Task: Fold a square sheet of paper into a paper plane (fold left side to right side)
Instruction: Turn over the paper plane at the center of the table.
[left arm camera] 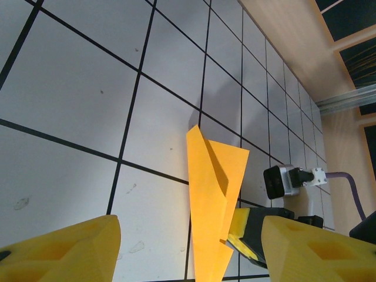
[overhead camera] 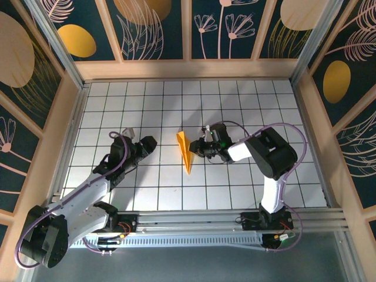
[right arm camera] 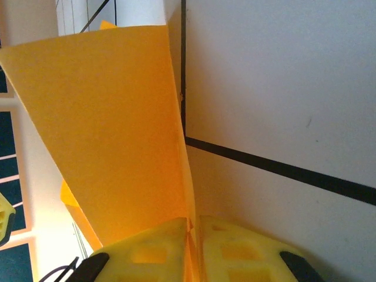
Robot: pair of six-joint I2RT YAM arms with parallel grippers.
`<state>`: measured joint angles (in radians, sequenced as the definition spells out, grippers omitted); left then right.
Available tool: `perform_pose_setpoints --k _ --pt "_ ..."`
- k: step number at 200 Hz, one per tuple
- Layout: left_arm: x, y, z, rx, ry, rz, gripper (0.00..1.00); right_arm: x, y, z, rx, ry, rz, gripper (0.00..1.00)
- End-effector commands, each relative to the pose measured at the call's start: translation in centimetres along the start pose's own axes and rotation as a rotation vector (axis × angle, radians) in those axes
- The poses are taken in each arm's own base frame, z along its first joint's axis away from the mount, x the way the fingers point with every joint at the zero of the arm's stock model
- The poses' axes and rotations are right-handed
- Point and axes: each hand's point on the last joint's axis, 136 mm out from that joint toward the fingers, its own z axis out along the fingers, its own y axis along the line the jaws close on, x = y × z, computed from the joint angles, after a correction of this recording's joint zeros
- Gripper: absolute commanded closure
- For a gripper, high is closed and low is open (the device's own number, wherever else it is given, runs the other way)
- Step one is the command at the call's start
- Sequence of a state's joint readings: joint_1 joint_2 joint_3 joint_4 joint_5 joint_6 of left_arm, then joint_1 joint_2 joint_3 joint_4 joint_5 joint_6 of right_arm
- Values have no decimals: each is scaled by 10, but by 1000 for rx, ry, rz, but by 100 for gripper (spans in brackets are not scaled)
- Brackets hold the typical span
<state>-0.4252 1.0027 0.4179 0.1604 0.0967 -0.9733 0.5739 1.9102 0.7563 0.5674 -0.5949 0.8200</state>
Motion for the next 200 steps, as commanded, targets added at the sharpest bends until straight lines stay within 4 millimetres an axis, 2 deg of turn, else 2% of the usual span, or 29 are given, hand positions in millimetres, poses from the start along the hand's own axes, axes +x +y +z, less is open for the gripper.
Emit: perform_pose_setpoints --k 1,40,73,114,140,168,200 --pt "-1 2 1 -2 -1 9 35 -3 3 -1 32 -13 -38 84" --pt "0 3 1 -6 1 9 35 -5 7 -6 62 -21 -74 81" --pt "-1 3 1 -7 -2 13 35 -8 7 -14 125 -37 -115 73" --pt "-4 2 -2 -5 -22 14 32 -16 9 -39 244 -78 -192 60" --pt "-8 2 -6 -7 -42 16 30 -19 21 -55 284 -71 -249 55" --pt "-9 2 -8 -13 -49 19 30 -7 30 -58 267 12 -260 55" --pt "-8 4 -8 -18 -44 20 29 11 28 -47 190 94 -218 60"
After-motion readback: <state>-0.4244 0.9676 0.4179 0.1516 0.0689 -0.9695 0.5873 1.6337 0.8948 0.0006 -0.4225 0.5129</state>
